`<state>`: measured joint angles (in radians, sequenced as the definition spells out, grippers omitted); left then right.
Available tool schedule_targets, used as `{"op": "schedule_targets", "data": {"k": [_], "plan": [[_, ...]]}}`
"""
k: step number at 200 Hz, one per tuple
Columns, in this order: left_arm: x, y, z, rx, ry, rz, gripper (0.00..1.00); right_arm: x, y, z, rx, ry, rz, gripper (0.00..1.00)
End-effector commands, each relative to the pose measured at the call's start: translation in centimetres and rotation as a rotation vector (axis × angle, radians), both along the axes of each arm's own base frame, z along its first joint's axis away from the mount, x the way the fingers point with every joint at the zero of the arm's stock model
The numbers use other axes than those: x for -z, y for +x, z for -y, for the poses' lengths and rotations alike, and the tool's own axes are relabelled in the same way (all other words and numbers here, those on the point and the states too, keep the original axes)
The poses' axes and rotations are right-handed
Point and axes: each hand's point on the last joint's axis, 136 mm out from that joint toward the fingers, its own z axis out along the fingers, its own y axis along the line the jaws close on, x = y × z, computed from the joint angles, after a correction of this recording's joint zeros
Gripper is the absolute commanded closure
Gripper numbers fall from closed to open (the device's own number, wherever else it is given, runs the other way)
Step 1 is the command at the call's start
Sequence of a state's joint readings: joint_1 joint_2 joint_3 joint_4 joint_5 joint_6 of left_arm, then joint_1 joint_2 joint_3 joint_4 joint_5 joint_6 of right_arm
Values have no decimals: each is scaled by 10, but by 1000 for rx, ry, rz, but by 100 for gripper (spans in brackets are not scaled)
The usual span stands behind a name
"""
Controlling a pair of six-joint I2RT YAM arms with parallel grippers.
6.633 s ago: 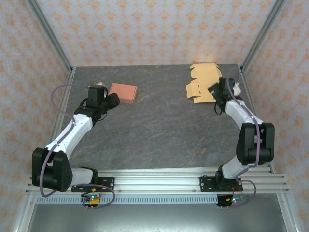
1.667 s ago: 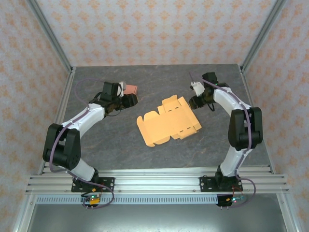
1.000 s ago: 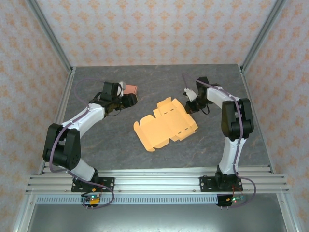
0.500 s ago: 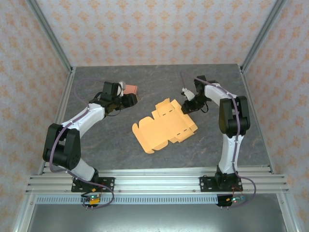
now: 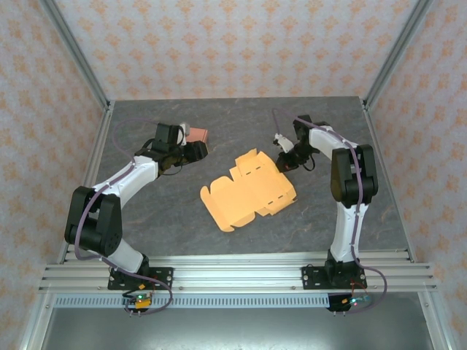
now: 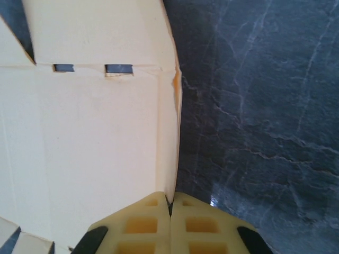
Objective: Fold the paper box
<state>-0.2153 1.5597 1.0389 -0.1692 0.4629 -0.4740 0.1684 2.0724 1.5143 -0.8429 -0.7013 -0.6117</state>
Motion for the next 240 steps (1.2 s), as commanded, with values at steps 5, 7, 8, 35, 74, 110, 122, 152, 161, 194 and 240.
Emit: {"op": "schedule_targets", "data": {"k": [5,7,8,35,74,110,122,152,161,194,240], "plan": [[-21,0,-4,-23,-23,39,46,-26,-3,-9,-113,-2,126,100],[-22,0,-3,-19,-25,43,46,-28,-2,-9,-120,-9,142,100],[-23,0,-2,-16,-26,44,46,-30,-2,-10,-123,-12,152,100],[-41,1,6,51,-41,139,44,-66,4,-12,-275,-164,390,100],[-30,6,19,165,-61,250,43,-99,15,-25,-531,-427,730,100],[-12,10,14,121,-64,313,43,-110,11,-51,-802,-441,1050,100],[-4,7,15,155,-40,326,43,-112,14,-60,-814,-419,1148,100],[14,-7,23,239,-37,352,43,-96,10,-73,-889,-429,1234,100],[16,-17,30,300,-35,384,43,-91,13,-74,-890,-452,1262,100],[43,-59,63,544,152,388,44,-88,15,-78,-879,-506,1399,100],[61,-62,76,553,66,419,44,-114,10,-89,-772,-418,1550,100]]}}
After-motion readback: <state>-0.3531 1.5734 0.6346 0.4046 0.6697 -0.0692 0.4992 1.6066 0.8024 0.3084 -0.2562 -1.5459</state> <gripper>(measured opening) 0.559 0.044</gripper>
